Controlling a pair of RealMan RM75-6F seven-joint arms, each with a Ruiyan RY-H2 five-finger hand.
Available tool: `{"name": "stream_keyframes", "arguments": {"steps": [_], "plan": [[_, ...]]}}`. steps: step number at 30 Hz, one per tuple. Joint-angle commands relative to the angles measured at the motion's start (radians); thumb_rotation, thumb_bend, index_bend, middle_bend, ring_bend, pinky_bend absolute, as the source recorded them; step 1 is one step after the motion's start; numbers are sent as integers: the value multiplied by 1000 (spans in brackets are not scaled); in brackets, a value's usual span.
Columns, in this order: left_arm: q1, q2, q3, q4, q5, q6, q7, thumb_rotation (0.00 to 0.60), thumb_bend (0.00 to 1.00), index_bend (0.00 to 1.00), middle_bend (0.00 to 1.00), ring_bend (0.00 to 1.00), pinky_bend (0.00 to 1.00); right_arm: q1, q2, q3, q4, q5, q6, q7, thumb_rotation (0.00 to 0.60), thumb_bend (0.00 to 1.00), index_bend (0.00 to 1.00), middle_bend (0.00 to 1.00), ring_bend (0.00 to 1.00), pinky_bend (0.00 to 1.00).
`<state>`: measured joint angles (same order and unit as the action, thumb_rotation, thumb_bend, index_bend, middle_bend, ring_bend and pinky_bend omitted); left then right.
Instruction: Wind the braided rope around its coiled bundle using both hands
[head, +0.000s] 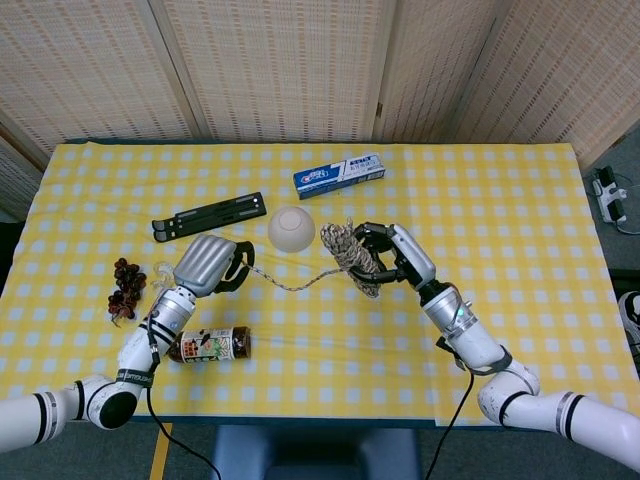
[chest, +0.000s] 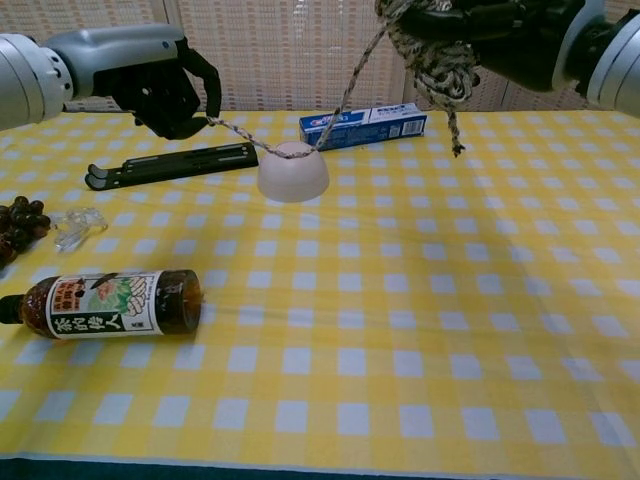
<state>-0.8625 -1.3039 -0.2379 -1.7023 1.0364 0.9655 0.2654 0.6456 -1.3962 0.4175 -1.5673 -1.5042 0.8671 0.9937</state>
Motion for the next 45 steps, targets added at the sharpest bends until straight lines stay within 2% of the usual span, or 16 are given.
{"name": "stream_keyframes", "arguments": {"steps": [1,10,17,22,26,32,38,45], "plan": [[-28,21,-7,-29,9,-25,38,600,546,645,845,764,749,43,72,-70,-31,-89,-40,-33,600,550,976,798,875,846],[-74,37,-11,-75,-2,-20,142,600,546,644,845,764,748,142,166,-191,-86,-196,-113,-6,600,550,976,798,878,846],[-94,44,-28,-111,3,12,186,600,546,642,845,765,749,208,177,-222,-112,-150,-189,-77,600,549,976,798,876,846],[-111,29,-40,-140,20,44,217,600,546,642,845,764,749,253,148,-209,-130,-27,-262,-156,600,550,976,799,880,846],[-130,7,-47,-166,32,65,251,600,545,641,845,764,749,292,126,-187,-149,118,-332,-226,600,549,976,801,890,849],[-142,-19,-50,-203,61,100,282,600,545,641,845,764,749,336,84,-172,-152,338,-360,-338,600,550,976,804,894,852],[-135,-39,-31,-236,86,122,289,600,545,642,845,764,749,364,26,-163,-145,563,-302,-418,600,549,976,805,895,855],[-118,-64,-19,-244,103,154,284,600,545,642,845,764,749,373,-74,-138,-142,818,-132,-506,600,550,977,805,896,855]]}}
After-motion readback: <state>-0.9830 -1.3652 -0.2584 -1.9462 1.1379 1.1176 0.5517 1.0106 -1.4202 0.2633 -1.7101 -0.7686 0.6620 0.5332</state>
